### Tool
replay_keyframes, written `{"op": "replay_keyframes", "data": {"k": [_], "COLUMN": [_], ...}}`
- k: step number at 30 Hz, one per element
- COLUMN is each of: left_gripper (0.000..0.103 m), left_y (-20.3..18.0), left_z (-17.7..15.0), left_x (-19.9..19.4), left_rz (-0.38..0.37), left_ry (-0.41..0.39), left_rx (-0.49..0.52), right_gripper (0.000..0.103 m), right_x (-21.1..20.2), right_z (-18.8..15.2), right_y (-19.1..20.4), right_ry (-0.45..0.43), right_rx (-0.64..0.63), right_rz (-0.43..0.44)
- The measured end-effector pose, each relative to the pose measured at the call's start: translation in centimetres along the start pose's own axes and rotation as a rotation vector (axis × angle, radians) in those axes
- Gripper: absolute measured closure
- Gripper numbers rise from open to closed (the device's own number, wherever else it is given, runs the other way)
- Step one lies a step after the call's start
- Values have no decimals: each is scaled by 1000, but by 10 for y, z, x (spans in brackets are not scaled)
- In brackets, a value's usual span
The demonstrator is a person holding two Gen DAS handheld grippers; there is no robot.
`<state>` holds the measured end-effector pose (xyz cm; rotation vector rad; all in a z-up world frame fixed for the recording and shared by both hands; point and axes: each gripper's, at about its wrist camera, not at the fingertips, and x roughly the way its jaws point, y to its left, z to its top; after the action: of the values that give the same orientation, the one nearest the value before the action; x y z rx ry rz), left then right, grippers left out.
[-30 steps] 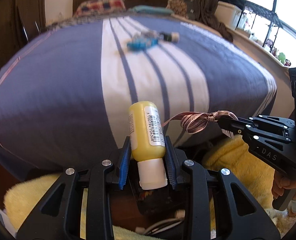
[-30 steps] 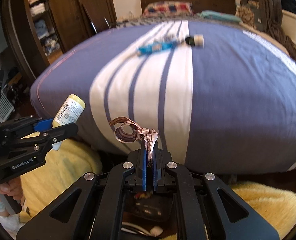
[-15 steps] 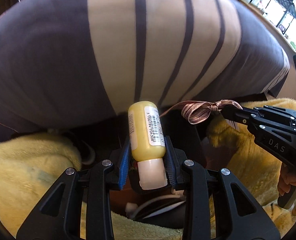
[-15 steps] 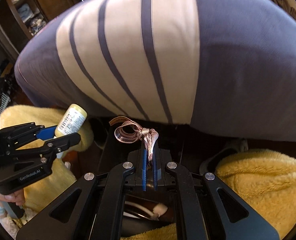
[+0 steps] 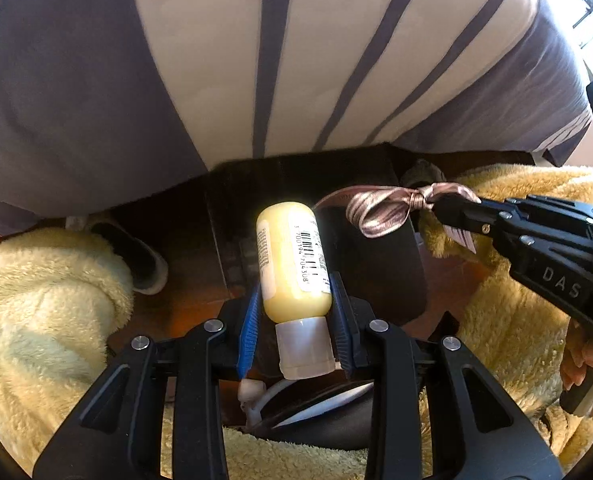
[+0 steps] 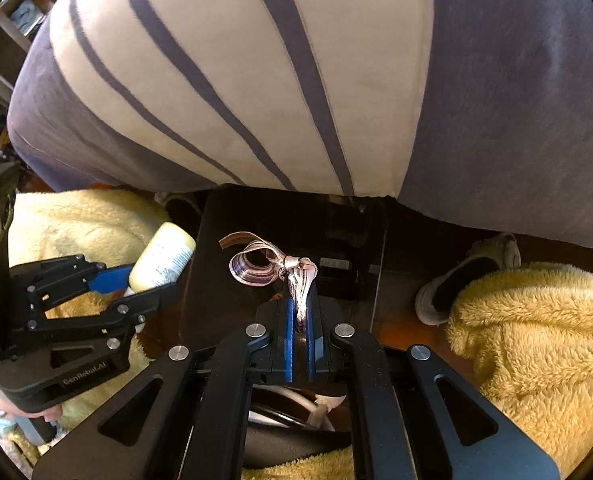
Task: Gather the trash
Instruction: 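Open both tools over the dark bin to drop the bottle and ribbon, then raise both open tools back over the remaining items on the bed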
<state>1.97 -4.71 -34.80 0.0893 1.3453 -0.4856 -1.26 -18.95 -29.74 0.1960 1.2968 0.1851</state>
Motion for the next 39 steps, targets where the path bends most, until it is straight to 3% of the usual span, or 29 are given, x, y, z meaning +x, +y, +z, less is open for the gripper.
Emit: {"op": "replay_keyframes", "data": {"k": [9, 12, 13, 15, 16, 19, 22, 26, 28, 31, 39], "left_gripper": [72, 62, 56, 54, 54, 49, 38, 24, 15, 11, 9], "left_y": [-4, -4, -4, -4, -3, -3, -2, -3, -4, -4, -3], "left_z": [4, 6, 6, 7, 7, 7, 7, 9, 9, 9, 16], "left_x": [12, 11, 10, 9, 8, 4, -2, -14, -22, -33, -79], "left_rz": [-28, -31, -28, -26, -26, -14, -1, 14, 25, 33, 62], "left_ry": [44, 43, 39, 33, 31, 20, 3, -25, -48, -75, -193], "left_rx": [5, 5, 4, 4, 3, -1, -3, 0, 1, -2, 5], "right_gripper": [93, 92, 89, 73, 59, 53, 30, 13, 9, 9, 9], "right_x": [14, 18, 18, 17, 16, 9, 0, -13, -17, -25, -69], "right_z": [9, 11, 11, 12, 13, 14, 15, 16, 15, 14, 17], "right_y": [-6, -8, -8, -8, -8, -6, -6, -8, -9, -11, -17], "right_ry": [34, 39, 40, 35, 28, 11, -22, -62, -76, -92, -204], "right_rx": [11, 16, 18, 24, 26, 33, 37, 40, 41, 45, 68], "right_rz": [25, 25, 25, 27, 26, 19, -18, -49, -54, -57, -24]}}
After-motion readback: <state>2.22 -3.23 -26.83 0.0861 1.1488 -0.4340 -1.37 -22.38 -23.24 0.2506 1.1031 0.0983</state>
